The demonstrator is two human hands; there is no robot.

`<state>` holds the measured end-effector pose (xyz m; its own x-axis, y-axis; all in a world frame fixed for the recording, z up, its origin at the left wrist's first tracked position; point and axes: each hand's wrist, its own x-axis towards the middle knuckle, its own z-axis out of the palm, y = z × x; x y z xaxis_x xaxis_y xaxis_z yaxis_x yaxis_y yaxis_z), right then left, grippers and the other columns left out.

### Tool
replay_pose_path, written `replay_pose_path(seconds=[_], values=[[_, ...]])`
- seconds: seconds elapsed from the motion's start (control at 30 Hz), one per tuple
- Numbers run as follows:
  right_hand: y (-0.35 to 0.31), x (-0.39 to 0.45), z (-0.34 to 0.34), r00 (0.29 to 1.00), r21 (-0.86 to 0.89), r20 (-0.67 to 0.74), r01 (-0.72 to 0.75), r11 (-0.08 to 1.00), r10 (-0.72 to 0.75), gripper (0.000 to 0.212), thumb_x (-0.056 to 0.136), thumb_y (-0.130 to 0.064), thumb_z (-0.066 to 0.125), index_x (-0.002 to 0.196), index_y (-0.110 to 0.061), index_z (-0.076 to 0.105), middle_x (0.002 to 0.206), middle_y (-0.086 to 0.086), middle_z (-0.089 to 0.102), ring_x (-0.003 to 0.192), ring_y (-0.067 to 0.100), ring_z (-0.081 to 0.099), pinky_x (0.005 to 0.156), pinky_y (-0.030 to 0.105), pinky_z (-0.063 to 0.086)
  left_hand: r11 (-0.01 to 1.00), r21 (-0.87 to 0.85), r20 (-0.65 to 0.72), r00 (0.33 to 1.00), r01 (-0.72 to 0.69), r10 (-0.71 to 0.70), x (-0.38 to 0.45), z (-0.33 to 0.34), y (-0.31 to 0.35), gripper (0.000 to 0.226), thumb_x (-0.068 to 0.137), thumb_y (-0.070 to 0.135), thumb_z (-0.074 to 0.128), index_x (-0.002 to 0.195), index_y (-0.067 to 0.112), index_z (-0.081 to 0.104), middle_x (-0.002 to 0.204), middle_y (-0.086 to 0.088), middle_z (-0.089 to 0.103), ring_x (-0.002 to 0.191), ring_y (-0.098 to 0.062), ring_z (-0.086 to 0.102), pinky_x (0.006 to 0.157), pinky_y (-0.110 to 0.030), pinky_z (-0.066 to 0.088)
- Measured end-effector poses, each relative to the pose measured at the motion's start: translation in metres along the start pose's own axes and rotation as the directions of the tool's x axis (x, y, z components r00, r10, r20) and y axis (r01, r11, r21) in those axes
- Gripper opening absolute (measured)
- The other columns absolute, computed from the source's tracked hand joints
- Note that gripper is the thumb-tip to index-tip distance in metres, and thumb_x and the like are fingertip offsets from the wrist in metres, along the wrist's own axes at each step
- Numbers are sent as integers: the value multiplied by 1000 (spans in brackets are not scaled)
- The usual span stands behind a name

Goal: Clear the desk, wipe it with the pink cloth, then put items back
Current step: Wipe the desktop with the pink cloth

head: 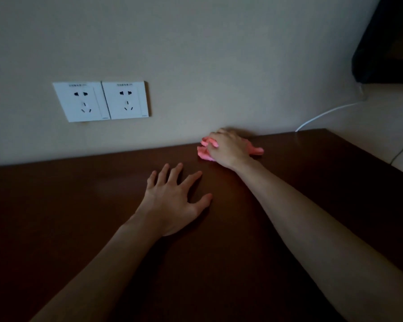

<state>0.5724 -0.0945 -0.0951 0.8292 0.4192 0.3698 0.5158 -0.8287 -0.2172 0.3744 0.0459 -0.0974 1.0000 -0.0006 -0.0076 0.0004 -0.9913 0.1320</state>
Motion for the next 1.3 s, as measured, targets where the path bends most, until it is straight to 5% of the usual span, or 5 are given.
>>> replay_pose_path(seconds=[0.27,0.57,0.97,1.17,1.3], values=[[9,-76,-27,928,185,37,358,915,-370,37,89,-40,49,114,-28,73,115,-7,64,108,18,61,87,38,49,999,-29,-19,1000,-16,15,-4,0,2,74,91,80,25,157,47,15,170,-5,5,156,-29,-2,125,-50,0],[-15,-6,1,977,-100,-13,-212,972,212,32,96,-36,51,120,-22,66,132,7,57,124,35,51,100,43,44,999,-37,-5,1000,-5,5,-2,-3,0,75,90,81,26,157,50,15,170,-3,6,156,-27,-2,125,-49,0],[-41,-250,-90,989,49,53,136,990,-138,19,89,-33,52,97,-23,66,102,-5,59,99,27,59,79,36,43,998,53,28,999,45,-46,-125,-29,46,76,91,78,31,156,41,27,165,-4,24,150,-30,25,118,-51,29],[-68,-390,-143,906,234,70,391,890,-417,29,87,-30,55,108,-24,73,118,-13,65,110,10,59,96,23,38,993,68,16,995,98,-99,-260,-11,75,87,83,91,15,158,47,12,169,-5,9,154,-34,12,120,-54,20],[-51,-407,-156,861,249,137,449,858,-490,29,87,-24,58,113,-27,72,126,-11,63,118,12,61,100,31,46,988,89,4,992,123,-124,-298,8,82,86,84,89,11,159,46,8,170,-2,5,156,-31,5,124,-52,10]])
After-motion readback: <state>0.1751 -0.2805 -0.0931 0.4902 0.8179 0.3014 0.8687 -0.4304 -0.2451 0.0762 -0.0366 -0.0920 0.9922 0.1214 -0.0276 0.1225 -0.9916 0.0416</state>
